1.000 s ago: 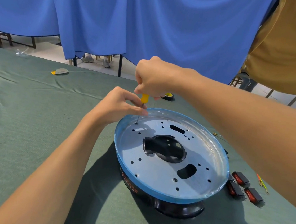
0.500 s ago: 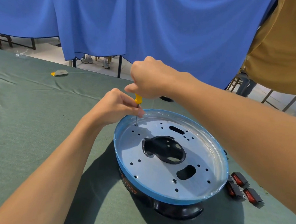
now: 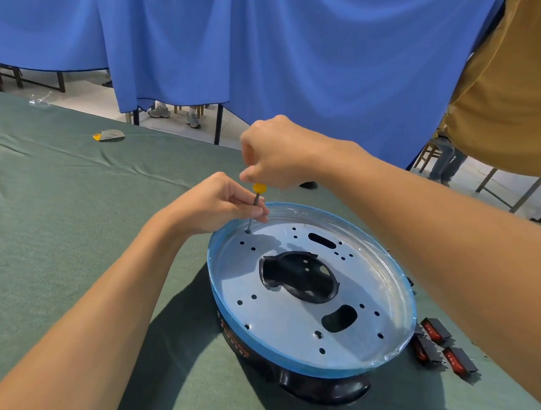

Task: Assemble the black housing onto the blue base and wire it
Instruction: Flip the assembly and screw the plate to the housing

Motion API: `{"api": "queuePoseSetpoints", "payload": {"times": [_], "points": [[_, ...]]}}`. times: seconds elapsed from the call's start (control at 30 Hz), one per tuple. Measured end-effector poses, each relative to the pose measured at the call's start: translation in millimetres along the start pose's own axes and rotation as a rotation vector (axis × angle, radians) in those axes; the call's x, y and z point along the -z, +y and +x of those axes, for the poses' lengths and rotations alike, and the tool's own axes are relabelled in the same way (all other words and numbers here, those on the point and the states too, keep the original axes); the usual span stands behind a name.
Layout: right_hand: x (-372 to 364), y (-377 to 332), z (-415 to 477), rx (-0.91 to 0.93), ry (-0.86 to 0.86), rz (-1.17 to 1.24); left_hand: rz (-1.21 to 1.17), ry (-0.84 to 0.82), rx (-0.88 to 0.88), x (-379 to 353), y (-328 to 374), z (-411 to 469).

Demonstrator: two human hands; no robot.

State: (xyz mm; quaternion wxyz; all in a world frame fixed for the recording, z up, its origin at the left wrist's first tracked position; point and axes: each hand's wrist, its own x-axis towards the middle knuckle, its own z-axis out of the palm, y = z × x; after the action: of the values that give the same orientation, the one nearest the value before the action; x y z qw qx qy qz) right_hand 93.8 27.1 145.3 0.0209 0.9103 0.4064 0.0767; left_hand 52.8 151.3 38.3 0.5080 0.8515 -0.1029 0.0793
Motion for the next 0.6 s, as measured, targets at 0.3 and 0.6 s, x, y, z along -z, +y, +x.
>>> {"api": "queuePoseSetpoints", "payload": {"times": [0.3,0.6], "points": [[-4,-2,-4,-0.060,0.057,0.015,0.012,0.108,0.003,-3,-2,1],[-2,-3,-5,-0.096,0.068,0.023,-0.013,0.160,0.014,-3,-3,1]]}}
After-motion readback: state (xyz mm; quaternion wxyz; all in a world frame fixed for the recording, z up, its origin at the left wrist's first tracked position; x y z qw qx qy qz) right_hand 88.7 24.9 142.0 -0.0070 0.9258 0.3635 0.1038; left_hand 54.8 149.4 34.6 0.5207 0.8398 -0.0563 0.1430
